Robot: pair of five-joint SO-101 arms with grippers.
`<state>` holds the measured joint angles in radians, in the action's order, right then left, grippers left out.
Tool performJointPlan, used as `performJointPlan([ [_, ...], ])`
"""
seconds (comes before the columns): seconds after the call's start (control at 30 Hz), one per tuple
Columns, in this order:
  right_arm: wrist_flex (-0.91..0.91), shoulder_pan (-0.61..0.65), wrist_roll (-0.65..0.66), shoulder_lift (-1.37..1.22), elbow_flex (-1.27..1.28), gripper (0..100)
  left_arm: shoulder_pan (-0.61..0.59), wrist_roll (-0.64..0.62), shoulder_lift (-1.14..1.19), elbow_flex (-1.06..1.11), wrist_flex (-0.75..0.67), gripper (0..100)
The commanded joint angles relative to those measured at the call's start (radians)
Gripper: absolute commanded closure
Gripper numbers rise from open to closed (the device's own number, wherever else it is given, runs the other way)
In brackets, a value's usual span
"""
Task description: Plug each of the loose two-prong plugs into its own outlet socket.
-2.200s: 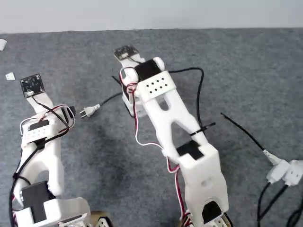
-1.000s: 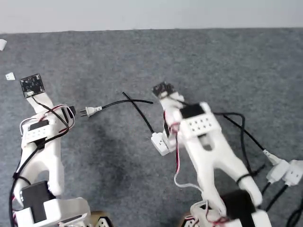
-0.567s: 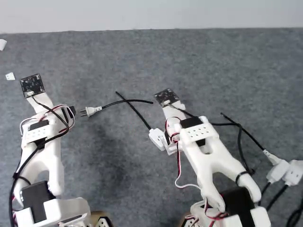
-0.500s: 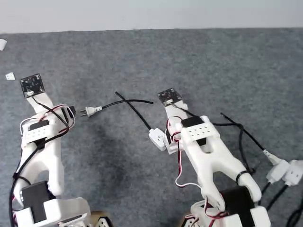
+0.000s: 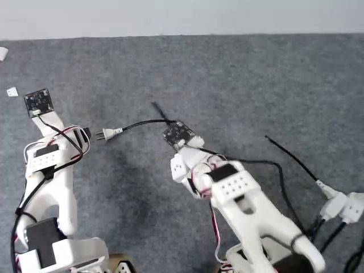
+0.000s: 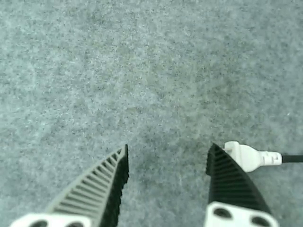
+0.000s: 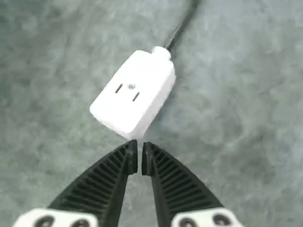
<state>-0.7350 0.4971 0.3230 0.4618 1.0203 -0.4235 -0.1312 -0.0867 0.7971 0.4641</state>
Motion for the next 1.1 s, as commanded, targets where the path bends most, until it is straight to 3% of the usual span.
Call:
performJointPlan([
  [0.0,0.081,-0.041,0.032,0.068,0.025,96.4,-0.008,0.006,-0.043,-0.002,-0.018,74],
  [0.27,0.216,-0.022,0.029,-0.05,0.006,96.4,-0.008,0.006,-0.043,-0.001,-0.018,74],
  [0.57,0.07,-0.071,-0.25,-0.199,-0.19,92.4,-0.005,0.006,-0.044,0.007,-0.023,74],
  [0.8,0.035,-0.045,-0.367,-0.064,-0.183,96.8,-0.003,0.006,-0.044,0.007,-0.023,74],
  [1.07,0.082,0.033,-0.43,-0.166,-0.157,81.8,-0.003,0.006,-0.044,0.007,-0.023,74],
])
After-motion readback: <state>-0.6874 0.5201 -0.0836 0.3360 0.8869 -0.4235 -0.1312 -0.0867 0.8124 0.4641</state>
